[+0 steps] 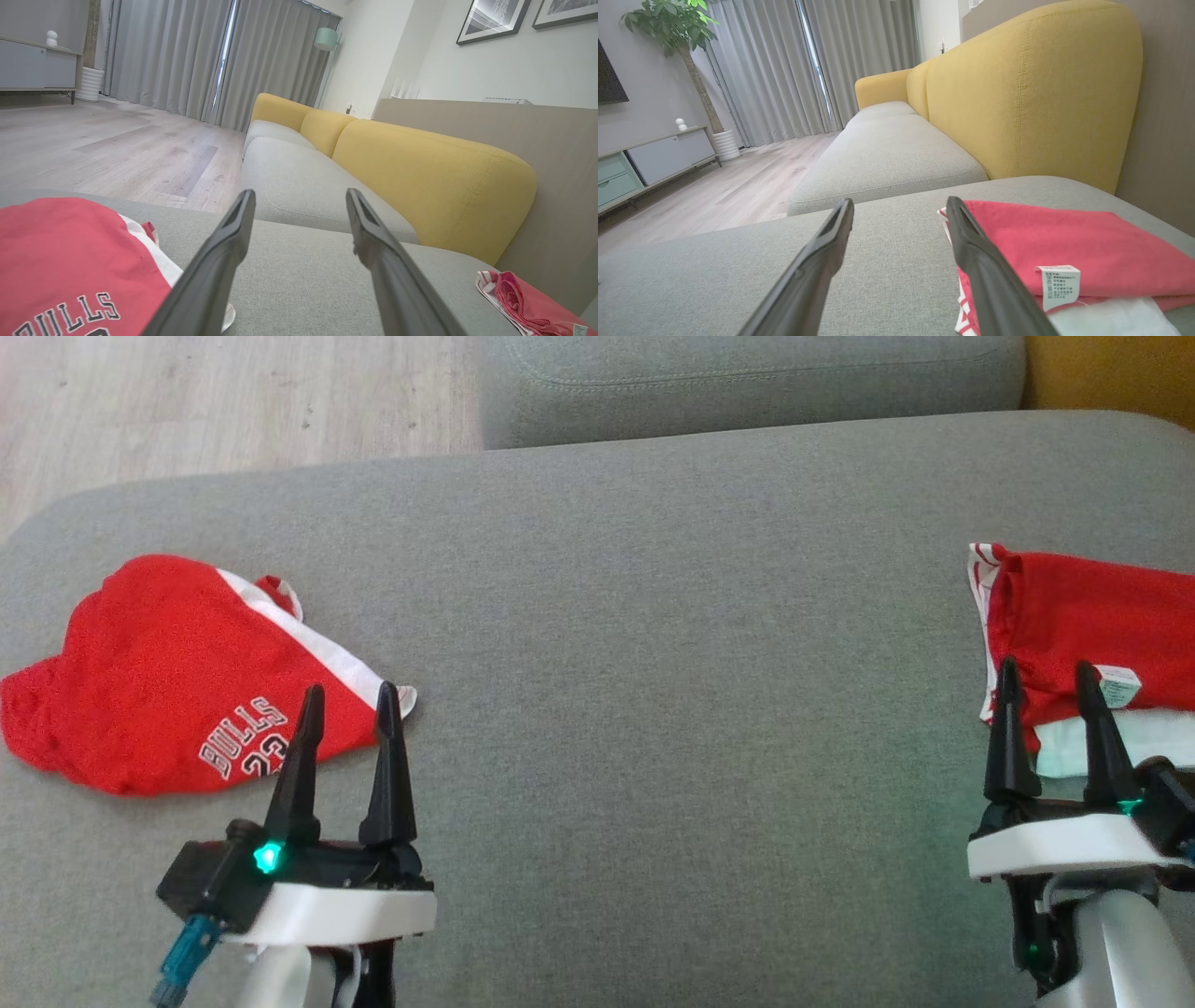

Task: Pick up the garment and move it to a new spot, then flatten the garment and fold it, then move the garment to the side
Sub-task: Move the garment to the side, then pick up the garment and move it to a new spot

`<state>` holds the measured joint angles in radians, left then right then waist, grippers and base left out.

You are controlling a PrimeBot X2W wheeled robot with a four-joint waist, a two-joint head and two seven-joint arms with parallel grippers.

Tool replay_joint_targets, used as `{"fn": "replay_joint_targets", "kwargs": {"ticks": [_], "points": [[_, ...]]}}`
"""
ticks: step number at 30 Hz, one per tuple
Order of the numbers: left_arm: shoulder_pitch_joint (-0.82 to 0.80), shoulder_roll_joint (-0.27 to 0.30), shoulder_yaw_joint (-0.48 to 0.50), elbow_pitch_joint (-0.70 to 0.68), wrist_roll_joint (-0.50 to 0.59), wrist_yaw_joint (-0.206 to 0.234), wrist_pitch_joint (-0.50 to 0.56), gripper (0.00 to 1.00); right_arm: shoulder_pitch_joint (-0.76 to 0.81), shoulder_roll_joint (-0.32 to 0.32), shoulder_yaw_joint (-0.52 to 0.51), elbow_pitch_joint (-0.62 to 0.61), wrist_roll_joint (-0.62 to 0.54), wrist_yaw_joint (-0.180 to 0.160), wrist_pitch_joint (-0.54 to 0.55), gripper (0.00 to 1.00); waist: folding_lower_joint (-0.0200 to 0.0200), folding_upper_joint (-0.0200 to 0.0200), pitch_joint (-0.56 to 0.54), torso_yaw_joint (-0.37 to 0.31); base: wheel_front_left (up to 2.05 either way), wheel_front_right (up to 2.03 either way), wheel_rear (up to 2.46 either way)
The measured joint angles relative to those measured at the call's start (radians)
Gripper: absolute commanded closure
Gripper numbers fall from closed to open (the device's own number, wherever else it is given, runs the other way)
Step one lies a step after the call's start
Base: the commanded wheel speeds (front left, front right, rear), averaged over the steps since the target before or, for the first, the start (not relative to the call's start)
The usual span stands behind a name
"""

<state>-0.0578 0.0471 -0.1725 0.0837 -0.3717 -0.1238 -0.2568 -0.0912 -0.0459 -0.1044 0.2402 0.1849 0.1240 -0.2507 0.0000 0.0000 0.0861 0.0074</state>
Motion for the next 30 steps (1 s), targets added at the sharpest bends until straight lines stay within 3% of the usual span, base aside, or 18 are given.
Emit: {"fn": "replay_joint_targets", "kwargs": {"ticks": [12,30], "points": [[0.000,0.000,0.012,0.000,0.000,0.002,0.000,0.00,0.002,0.000,0.069,-0.001,0.009,0.000,0.000,0.00,0.0000,0.0000,-0.014,0.071,0.00,0.00,0.00],[0.037,0.000,0.082,0.000,0.004,0.032,0.000,0.00,0.028,0.000,0.200,0.020,0.053,0.000,0.000,0.00,-0.0001,0.0000,-0.071,0.279,0.00,0.00,0.00]]}}
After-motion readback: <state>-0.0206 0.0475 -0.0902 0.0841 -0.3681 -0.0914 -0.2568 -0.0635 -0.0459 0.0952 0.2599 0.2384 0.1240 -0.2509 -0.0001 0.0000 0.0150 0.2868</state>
